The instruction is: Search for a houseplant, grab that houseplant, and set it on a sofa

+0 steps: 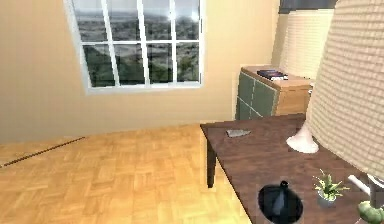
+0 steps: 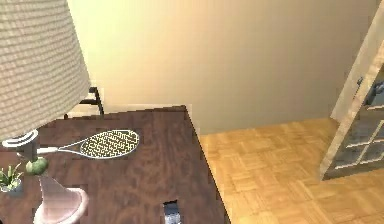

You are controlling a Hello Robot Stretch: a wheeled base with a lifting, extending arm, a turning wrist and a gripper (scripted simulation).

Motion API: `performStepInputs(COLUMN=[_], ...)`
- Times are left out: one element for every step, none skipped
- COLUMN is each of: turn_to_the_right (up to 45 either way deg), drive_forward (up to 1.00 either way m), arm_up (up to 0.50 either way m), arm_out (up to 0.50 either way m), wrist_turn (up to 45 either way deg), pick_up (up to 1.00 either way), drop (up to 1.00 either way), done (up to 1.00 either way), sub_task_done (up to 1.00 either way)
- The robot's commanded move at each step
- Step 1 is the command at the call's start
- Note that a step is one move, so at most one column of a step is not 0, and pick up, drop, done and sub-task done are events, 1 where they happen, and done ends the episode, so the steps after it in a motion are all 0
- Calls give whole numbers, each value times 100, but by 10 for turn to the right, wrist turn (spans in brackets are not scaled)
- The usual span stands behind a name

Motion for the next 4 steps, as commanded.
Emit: performStepInputs(turn_to_the_right=[0, -360, 0, 0], drive_forward=[20, 0, 0, 0], arm_up=[0, 0, 50, 22], arm_out=[0, 0, 0, 0], wrist_turn=[0, 0, 0, 0], pick_up=[0, 0, 0, 0], drop=[0, 0, 0, 0], done=[0, 0, 0, 0], sub_task_done=[0, 0, 0, 0])
